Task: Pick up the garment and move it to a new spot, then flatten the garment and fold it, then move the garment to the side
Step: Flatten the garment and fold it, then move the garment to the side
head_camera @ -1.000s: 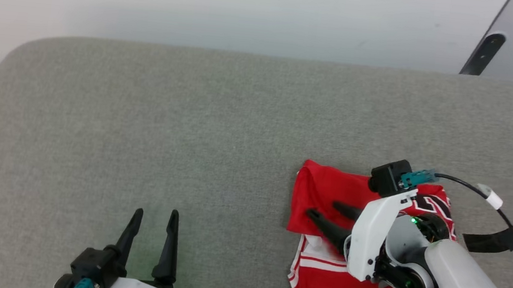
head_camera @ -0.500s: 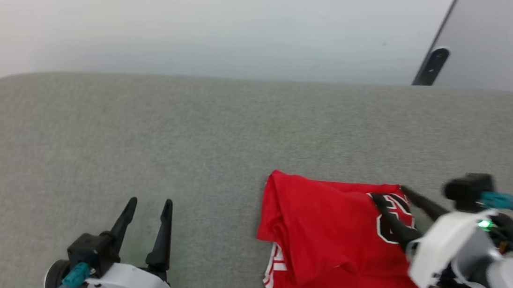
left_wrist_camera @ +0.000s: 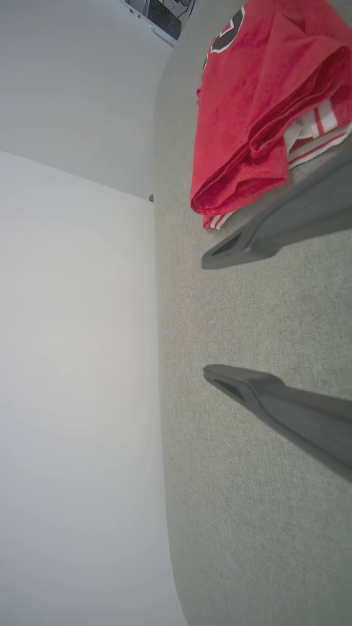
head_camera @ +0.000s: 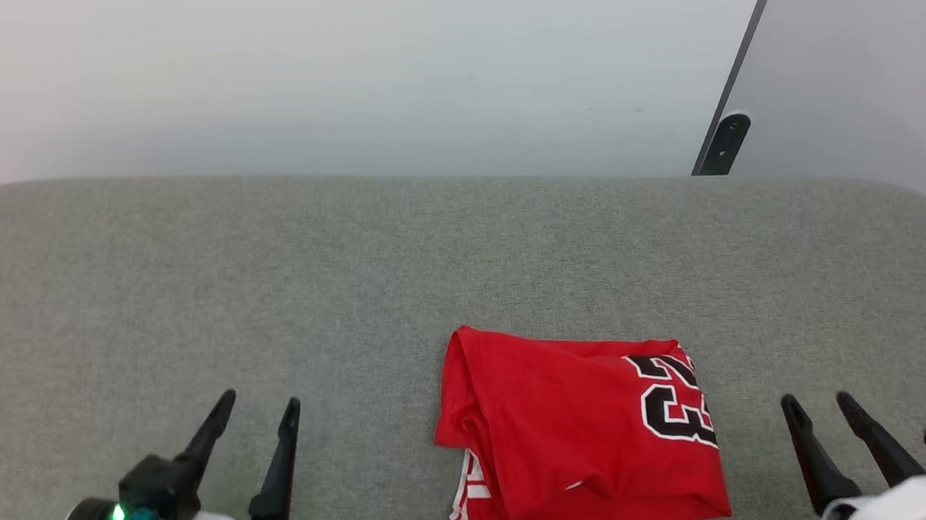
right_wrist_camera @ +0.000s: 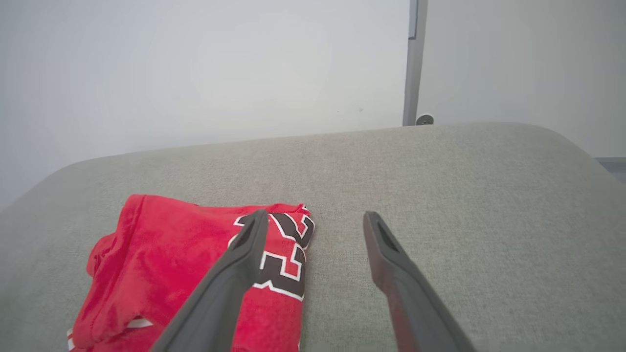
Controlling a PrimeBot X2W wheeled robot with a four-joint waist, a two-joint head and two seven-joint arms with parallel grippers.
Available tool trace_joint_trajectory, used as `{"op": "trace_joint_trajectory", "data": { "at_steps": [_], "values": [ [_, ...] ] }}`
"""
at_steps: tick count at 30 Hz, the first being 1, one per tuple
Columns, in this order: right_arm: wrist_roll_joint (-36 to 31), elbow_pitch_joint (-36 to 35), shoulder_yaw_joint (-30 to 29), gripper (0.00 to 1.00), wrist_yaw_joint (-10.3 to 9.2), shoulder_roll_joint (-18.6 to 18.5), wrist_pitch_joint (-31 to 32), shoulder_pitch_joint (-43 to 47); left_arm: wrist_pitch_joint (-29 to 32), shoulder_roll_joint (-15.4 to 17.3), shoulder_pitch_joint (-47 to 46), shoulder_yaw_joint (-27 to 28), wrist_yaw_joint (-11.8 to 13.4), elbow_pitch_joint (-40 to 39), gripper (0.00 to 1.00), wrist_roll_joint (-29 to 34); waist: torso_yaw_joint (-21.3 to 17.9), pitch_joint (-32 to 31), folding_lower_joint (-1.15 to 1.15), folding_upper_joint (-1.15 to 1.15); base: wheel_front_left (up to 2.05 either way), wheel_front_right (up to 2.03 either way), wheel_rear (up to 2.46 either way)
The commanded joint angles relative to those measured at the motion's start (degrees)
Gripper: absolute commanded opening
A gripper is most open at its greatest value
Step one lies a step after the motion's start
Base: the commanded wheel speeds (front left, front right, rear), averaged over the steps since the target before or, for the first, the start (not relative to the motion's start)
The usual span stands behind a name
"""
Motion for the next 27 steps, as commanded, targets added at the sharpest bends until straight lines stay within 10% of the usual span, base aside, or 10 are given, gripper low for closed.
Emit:
{"op": "trace_joint_trajectory", "data": {
  "at_steps": [1, 27],
  "values": [
    [-0.39, -0.80, -0.99, 1.00, -0.07, 0.34, -0.58, 1.31, -0.03, 0.16, 1.11, 0.11, -0.36, -0.55, 1.00, 0.58, 0.06, 0.04, 0.00, 0.00, 0.00, 0.00, 0.00],
    [-7.08, -10.68, -10.56, 1.00, -0.07, 4.66, 0.26, 14.33, -0.01, -1.12, 16.34, 2.28, 3.03, -10.16, 1.00, 1.94, -0.36, -0.17, 0.00, 0.00, 0.00, 0.00, 0.00]
  ]
}}
